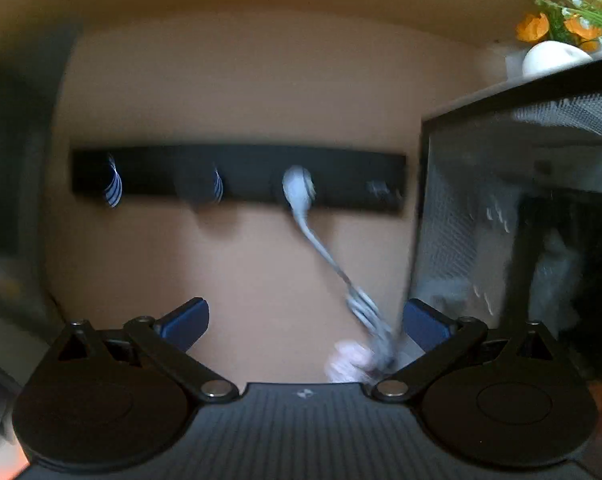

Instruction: Fold clothes

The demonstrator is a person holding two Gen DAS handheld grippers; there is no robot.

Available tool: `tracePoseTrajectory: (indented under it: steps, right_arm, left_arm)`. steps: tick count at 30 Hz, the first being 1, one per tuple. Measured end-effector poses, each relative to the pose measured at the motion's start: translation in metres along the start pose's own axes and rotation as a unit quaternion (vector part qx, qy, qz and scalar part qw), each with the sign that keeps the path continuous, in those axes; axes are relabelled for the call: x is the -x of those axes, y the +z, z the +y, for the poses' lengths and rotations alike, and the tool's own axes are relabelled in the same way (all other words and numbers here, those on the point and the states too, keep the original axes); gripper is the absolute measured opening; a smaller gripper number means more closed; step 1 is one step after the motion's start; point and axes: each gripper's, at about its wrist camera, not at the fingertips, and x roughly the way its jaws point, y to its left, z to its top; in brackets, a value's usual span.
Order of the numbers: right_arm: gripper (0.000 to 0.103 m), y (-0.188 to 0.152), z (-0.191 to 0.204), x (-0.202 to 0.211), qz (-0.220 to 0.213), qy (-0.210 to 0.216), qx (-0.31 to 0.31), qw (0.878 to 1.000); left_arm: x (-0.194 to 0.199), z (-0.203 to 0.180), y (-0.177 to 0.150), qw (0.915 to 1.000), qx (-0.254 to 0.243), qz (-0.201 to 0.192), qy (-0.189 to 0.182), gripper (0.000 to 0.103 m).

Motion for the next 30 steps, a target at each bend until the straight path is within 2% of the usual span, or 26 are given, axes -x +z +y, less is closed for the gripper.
tracePoseTrajectory:
  steps: [1,3,4,5,7,10,14,15,16,17,19,20,21,22,24,25,26,27,28,30]
  right_arm:
    - [0.103,-0.003,-0.001,0.000,0.019,0.013,0.011,1.000]
    - [0.103,-0.025,-0.002,-0.004,0.092,0.056,0.017,0.994]
    - [0.103,-0.040,-0.001,-0.006,0.138,0.086,-0.005,0.987]
    - [0.103,-0.056,-0.002,-0.009,0.183,0.128,-0.041,0.974]
    - [0.103,-0.088,-0.003,-0.015,0.268,0.206,-0.115,0.934]
    - [0.103,-0.125,0.002,-0.025,0.368,0.278,-0.241,0.854]
    - [0.103,-0.157,0.020,-0.083,0.497,0.276,-0.323,0.757]
    - [0.103,-0.161,0.022,-0.099,0.515,0.271,-0.342,0.738]
    - [0.103,-0.152,0.016,-0.113,0.491,0.258,-0.366,0.748]
    - [0.103,-0.139,0.009,-0.124,0.453,0.244,-0.388,0.765]
    - [0.103,-0.079,-0.017,-0.107,0.258,0.213,-0.396,0.855]
    - [0.103,-0.052,-0.026,-0.089,0.168,0.201,-0.378,0.888]
    - [0.103,-0.030,-0.032,-0.070,0.097,0.195,-0.352,0.910]
    - [0.103,-0.016,-0.035,-0.057,0.062,0.197,-0.323,0.924]
    - [0.103,-0.005,-0.035,-0.044,0.071,0.211,-0.264,0.939]
    - [0.103,-0.011,-0.033,-0.044,0.109,0.222,-0.248,0.937]
    - [0.103,-0.023,-0.034,-0.046,0.157,0.232,-0.251,0.927]
    - [0.103,-0.042,-0.033,-0.049,0.215,0.240,-0.270,0.907]
    - [0.103,-0.064,-0.034,-0.050,0.280,0.244,-0.303,0.878]
    - [0.103,-0.111,-0.033,-0.050,0.392,0.241,-0.376,0.804]
  left_arm:
    - [0.001,0.002,-0.001,1.0000,0.007,-0.004,0.000,0.103]
    - [0.003,0.005,-0.001,0.9999,0.015,-0.008,0.001,0.103]
    - [0.002,0.004,-0.001,0.9999,0.014,-0.007,0.003,0.103]
    - [0.002,0.004,-0.001,0.9999,0.013,-0.006,0.005,0.103]
    - [0.001,0.003,0.000,0.9999,0.012,-0.003,0.008,0.103]
    - [-0.001,-0.003,0.001,0.9998,-0.007,0.004,0.020,0.103]
    - [-0.004,-0.010,0.004,0.9991,-0.021,0.013,0.035,0.103]
    - [-0.004,-0.010,0.005,0.9990,-0.021,0.014,0.038,0.103]
    - [-0.004,-0.011,0.007,0.9989,-0.022,0.013,0.040,0.103]
    - [-0.002,-0.011,0.009,0.9989,-0.023,0.010,0.041,0.103]
    - [0.002,-0.012,0.012,0.9990,-0.024,0.003,0.039,0.103]
    - [0.003,-0.012,0.014,0.9991,-0.023,0.000,0.036,0.103]
    - [0.005,-0.012,0.015,0.9991,-0.025,-0.004,0.033,0.103]
    - [0.006,-0.012,0.017,0.9991,-0.027,-0.008,0.031,0.103]
    - [0.007,-0.011,0.018,0.9991,-0.029,-0.015,0.026,0.103]
    - [0.006,-0.010,0.019,0.9991,-0.030,-0.016,0.024,0.103]
    - [0.005,-0.009,0.019,0.9991,-0.032,-0.016,0.024,0.103]
    - [0.004,-0.007,0.019,0.9990,-0.034,-0.014,0.024,0.103]
    - [0.002,-0.005,0.019,0.9990,-0.036,-0.013,0.025,0.103]
    - [0.006,-0.009,0.015,0.9987,-0.042,-0.015,0.023,0.103]
